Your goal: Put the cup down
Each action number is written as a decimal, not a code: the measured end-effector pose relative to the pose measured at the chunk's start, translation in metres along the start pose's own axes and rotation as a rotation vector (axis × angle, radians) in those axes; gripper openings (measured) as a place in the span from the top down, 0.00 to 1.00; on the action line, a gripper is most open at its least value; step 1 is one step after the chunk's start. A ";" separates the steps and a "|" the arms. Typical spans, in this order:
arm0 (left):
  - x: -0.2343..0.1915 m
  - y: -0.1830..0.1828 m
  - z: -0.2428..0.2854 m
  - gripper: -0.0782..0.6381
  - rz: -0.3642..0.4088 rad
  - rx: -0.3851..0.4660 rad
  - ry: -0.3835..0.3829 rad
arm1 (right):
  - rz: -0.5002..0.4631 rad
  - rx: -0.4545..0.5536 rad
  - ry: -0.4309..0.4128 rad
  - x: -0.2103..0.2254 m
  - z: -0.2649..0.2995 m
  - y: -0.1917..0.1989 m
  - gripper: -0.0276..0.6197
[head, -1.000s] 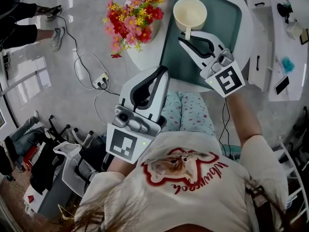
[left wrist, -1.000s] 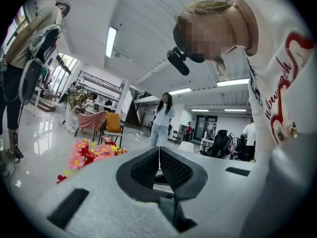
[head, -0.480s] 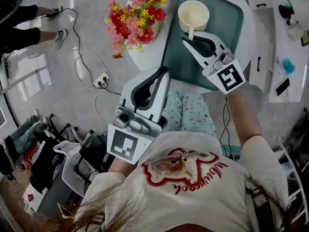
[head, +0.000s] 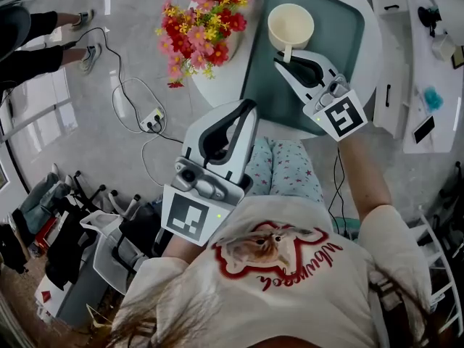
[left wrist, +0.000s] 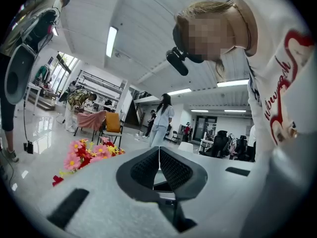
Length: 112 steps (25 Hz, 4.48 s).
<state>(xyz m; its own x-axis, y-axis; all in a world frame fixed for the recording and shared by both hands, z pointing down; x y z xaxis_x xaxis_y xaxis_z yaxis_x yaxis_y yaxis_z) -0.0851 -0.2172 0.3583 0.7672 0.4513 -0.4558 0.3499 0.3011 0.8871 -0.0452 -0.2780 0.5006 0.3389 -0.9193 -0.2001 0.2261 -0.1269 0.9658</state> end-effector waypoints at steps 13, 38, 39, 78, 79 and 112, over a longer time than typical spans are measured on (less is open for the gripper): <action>0.008 -0.004 0.002 0.87 0.015 -0.003 0.022 | 0.095 -0.100 0.005 -0.005 -0.001 0.018 0.87; 0.021 -0.015 0.005 0.87 0.045 -0.009 0.046 | 0.284 -0.124 0.063 0.001 -0.013 0.026 0.87; 0.021 -0.014 0.005 0.87 0.045 -0.009 0.047 | 0.281 -0.125 0.072 0.002 -0.014 0.026 0.87; 0.059 -0.055 0.030 0.87 0.143 0.056 0.136 | 0.076 0.122 0.285 0.050 -0.092 -0.145 0.87; 0.061 -0.058 0.030 0.87 0.151 0.063 0.140 | 0.070 0.135 0.290 0.052 -0.094 -0.156 0.87; 0.093 -0.116 0.013 0.87 0.176 0.142 0.246 | 0.012 0.243 0.401 0.023 -0.113 -0.282 0.91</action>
<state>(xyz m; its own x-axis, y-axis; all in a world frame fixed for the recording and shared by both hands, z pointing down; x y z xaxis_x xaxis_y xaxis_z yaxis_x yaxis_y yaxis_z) -0.0476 -0.2211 0.2139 0.6755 0.6808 -0.2833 0.3081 0.0885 0.9472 0.0025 -0.2212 0.2053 0.6774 -0.7105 -0.1906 0.0162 -0.2446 0.9695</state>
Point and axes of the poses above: the fingertips, and each gripper's own axes: z forward along the fingers, x to its right, y out of its underside, the point moved 1 cm from there along -z, backward along the fingers, and after that the axes turned 12 degrees about -z, right-handed, at the moved point
